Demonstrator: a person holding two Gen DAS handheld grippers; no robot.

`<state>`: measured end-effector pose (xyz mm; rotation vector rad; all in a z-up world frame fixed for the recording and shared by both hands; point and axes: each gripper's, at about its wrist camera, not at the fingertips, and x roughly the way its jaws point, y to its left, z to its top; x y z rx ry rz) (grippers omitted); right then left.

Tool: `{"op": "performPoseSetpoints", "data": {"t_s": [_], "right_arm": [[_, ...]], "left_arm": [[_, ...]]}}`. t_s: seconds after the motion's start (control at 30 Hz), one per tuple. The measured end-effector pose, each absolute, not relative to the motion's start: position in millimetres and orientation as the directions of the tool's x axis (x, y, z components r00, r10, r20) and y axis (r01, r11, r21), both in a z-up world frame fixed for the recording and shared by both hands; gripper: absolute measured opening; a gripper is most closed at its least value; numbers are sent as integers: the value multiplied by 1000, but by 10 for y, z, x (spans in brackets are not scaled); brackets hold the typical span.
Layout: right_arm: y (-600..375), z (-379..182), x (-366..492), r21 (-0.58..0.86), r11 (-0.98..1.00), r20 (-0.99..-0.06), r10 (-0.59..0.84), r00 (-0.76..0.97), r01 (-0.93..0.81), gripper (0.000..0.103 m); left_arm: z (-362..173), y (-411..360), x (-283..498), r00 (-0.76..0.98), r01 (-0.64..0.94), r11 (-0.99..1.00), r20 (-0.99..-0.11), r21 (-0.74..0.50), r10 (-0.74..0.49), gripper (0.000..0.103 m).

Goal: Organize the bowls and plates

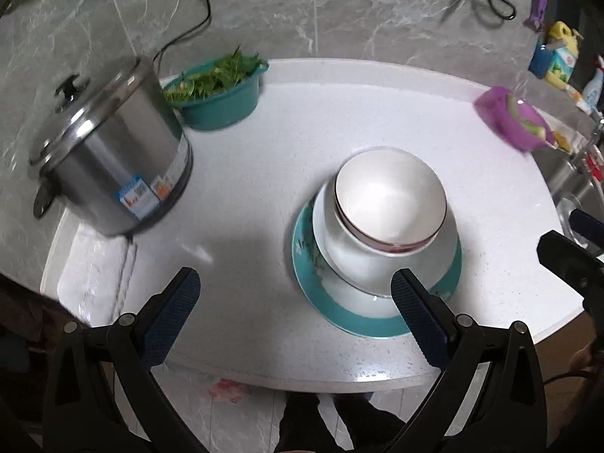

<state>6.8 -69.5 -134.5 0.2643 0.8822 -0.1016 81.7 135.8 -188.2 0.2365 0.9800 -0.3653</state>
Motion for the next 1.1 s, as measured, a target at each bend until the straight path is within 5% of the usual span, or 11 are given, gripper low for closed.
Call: {"op": "performPoseSetpoints", "data": {"t_s": [0.47,1.1], "right_arm": [[-313,-1064,-19,122,919,-781,-145,607,376,103],[-311,-911,-61,55,885,-779,-252,575,462,103]], "left_arm": [[-1695,1450,991,463,532,846,-830,-21,-312,103],[-1479,1394,925,479,524,851,-815,-33,-326,103]]}}
